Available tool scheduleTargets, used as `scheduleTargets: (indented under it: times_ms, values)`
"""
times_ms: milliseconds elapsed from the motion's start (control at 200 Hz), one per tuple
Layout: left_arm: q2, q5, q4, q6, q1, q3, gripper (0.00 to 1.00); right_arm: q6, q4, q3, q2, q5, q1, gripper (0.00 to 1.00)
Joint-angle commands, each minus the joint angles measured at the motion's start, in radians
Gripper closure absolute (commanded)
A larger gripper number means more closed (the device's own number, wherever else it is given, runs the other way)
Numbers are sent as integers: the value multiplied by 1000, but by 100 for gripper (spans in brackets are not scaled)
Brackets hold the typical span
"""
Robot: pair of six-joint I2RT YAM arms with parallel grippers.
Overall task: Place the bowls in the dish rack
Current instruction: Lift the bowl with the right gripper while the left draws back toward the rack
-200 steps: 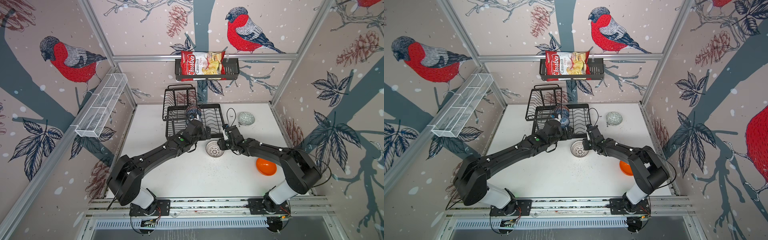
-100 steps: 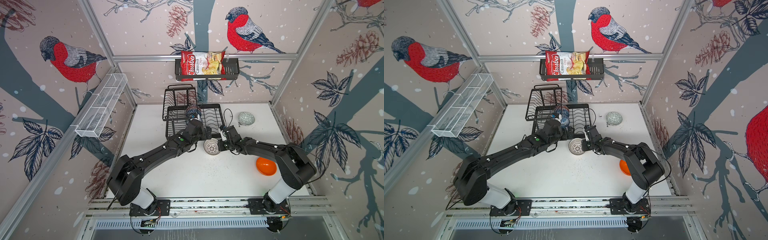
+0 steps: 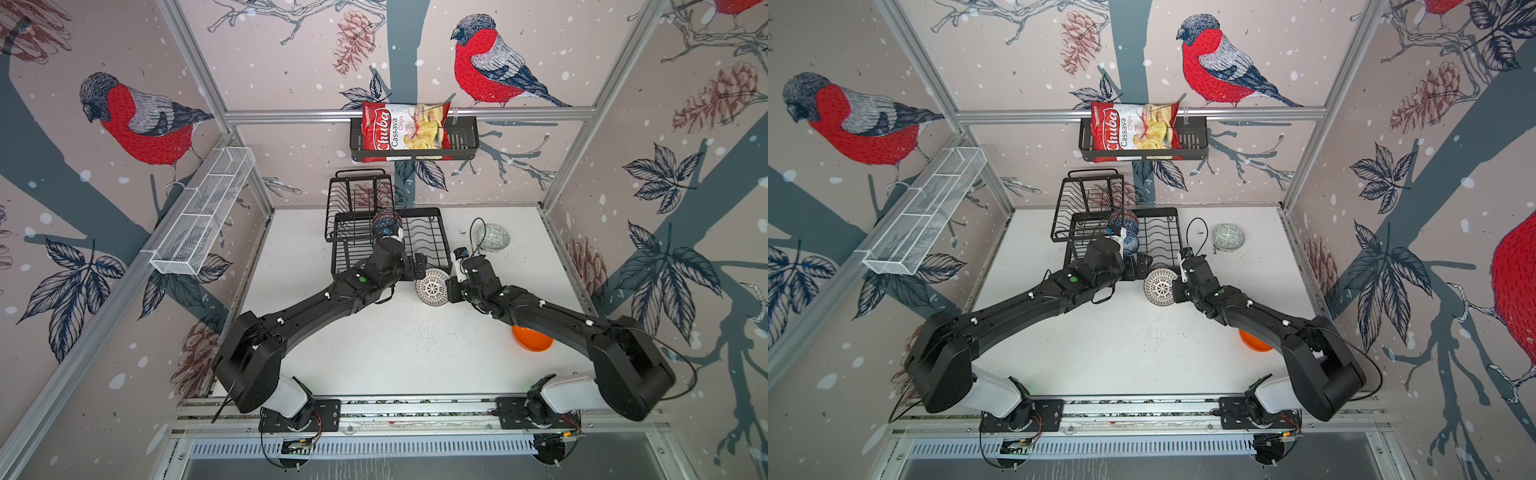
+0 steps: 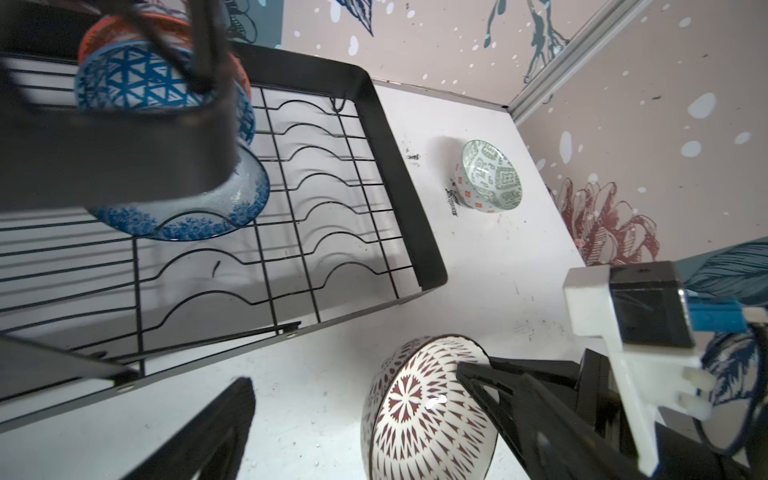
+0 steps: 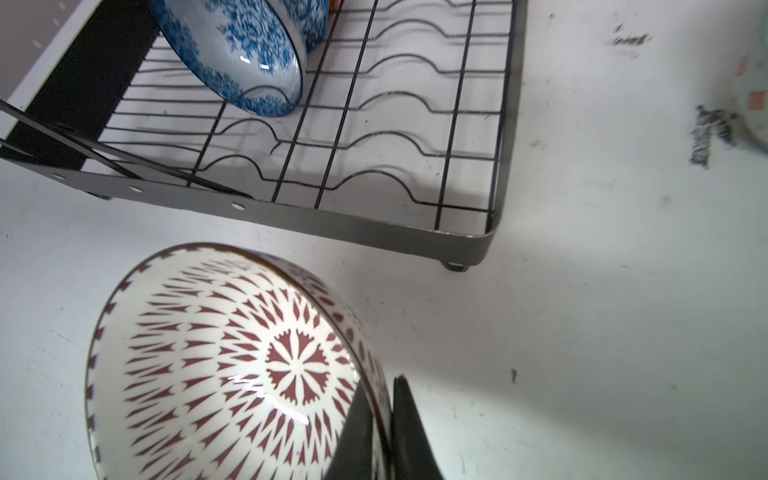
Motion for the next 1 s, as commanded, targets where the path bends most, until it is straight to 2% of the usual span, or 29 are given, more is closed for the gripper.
scheduleTargets:
  times_ms: [0, 270, 515, 705, 780, 855, 996]
  values:
    - [12, 98, 77, 35, 1, -2, 7, 27, 118, -31, -64, 97, -10, 98]
    - [119, 171, 53, 45, -12, 44, 19, 92, 224, -145, -233, 119, -73, 98]
    - [144, 155, 69, 61, -68, 40, 20, 123, 224, -141, -201, 171, -68, 98]
    - [158, 135, 73, 56, -75, 35, 25, 137, 266, -156, -193, 263, -7, 98]
    - [164, 131, 81, 54, -75, 29, 30, 143, 300, -175, -209, 299, 17, 98]
    - [162, 137, 101, 45, -75, 17, 41, 151, 337, -196, -223, 315, 34, 97]
    - [149, 136, 125, 33, -74, -1, 52, 155, 382, -220, -232, 332, 59, 97]
